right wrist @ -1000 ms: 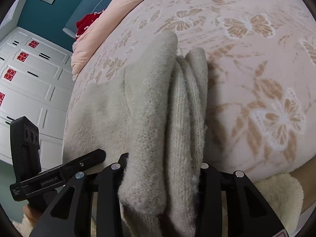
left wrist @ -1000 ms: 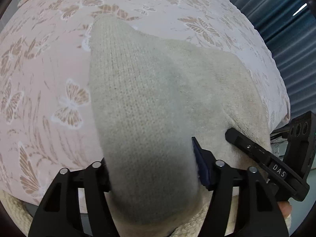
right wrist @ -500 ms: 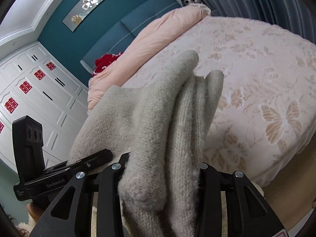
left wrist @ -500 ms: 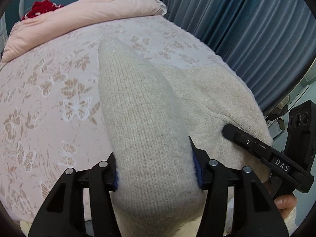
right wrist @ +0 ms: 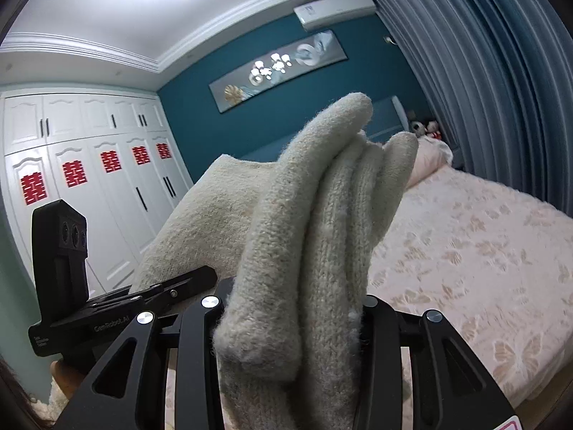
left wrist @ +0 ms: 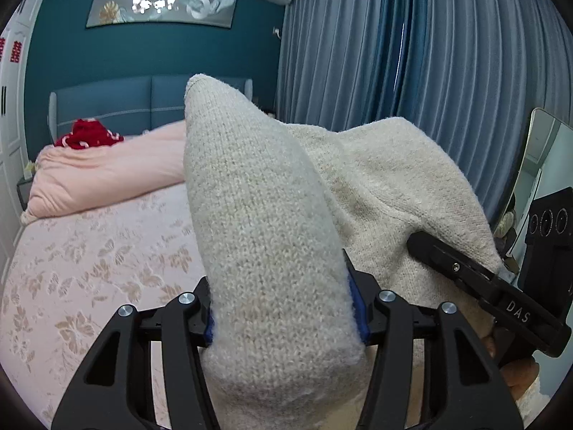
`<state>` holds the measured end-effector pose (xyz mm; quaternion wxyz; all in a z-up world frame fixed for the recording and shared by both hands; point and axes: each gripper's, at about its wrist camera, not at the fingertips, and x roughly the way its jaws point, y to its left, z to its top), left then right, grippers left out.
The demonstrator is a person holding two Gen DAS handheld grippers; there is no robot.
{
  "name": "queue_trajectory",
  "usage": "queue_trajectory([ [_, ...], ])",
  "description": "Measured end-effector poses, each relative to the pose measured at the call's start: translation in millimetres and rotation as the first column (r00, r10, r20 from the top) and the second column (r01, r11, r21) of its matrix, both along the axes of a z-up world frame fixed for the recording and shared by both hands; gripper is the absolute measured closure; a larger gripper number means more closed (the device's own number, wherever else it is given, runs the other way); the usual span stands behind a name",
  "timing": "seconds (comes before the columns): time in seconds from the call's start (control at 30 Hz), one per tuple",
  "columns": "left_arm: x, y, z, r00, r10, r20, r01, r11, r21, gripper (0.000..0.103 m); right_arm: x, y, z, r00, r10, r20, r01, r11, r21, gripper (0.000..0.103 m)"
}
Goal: Fold small clothes
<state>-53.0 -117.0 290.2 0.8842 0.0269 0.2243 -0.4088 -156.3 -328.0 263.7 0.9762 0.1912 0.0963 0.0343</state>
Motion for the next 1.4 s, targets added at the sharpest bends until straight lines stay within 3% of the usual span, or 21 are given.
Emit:
queue_trajectory([
  [0.13,-1,49,27,0.994,0.027,0.109,-0.021,0.998,-0.061,0.05,13,36,22,0.993,0.068,0.092,-0.064,0.997,-0.036,0.066],
  [0.3,9,113,42,0.978,0.076,0.195,-0.053,0.991,-0.124,0.049,34,79,41,0.975,0.168,0.146,-0.162,0.985,-0.051,0.066],
  [0.53,41,174,31,0.971,0.168,0.172,-0.14,0.977,-0.16,0.047,72,132,39,0.957,0.276,0.092,-0.275,0.961,-0.022,0.064],
  [0.67,68,190,-10,0.973,0.221,0.069,-0.213,0.971,-0.105,0.042,117,152,-13,0.955,0.288,-0.071,-0.288,0.958,0.013,0.057],
  [0.73,96,199,-54,0.968,0.249,-0.042,-0.251,0.966,-0.058,0.037,145,156,-67,0.945,0.246,-0.217,-0.246,0.969,0.025,0.045],
  [0.77,110,205,-83,0.958,0.262,-0.113,-0.268,0.963,-0.034,0.029,158,155,-103,0.926,0.217,-0.309,-0.219,0.975,0.029,0.044],
  [0.8,125,209,-120,0.939,0.281,-0.197,-0.287,0.958,-0.001,0.025,165,153,-139,0.899,0.178,-0.4,-0.182,0.983,0.028,0.044],
  [0.87,142,225,-193,0.87,0.361,-0.335,-0.352,0.932,0.09,0.021,164,143,-205,0.821,0.093,-0.563,-0.102,0.995,0.016,0.044],
  [0.93,147,244,-256,0.776,0.446,-0.445,-0.407,0.894,0.186,0.022,148,130,-244,0.766,0.102,-0.635,-0.068,0.995,0.078,0.044],
  [1.0,138,268,-287,0.716,0.445,-0.538,-0.431,0.888,0.161,0.022,135,119,-259,0.748,0.116,-0.654,-0.043,0.991,0.127,0.044],
  [1.07,133,283,-296,0.684,0.438,-0.583,-0.467,0.877,0.111,0.02,138,117,-261,0.733,0.117,-0.67,-0.058,0.992,0.11,0.042],
  [1.1,131,288,-298,0.674,0.439,-0.594,-0.481,0.871,0.097,0.019,144,118,-263,0.73,0.122,-0.672,-0.071,0.992,0.103,0.036],
  [1.23,144,282,-302,0.654,0.44,-0.615,-0.498,0.863,0.088,0.009,184,130,-276,0.72,0.167,-0.673,-0.099,0.985,0.139,0.021],
  [1.3,159,270,-311,0.645,0.421,-0.638,-0.48,0.872,0.09,0.006,208,135,-294,0.69,0.18,-0.701,-0.096,0.983,0.158,0.02],
  [1.4,173,257,-340,0.585,0.401,-0.705,-0.465,0.878,0.114,0.006,239,139,-327,0.621,0.199,-0.758,-0.063,0.977,0.204,0.02],
])
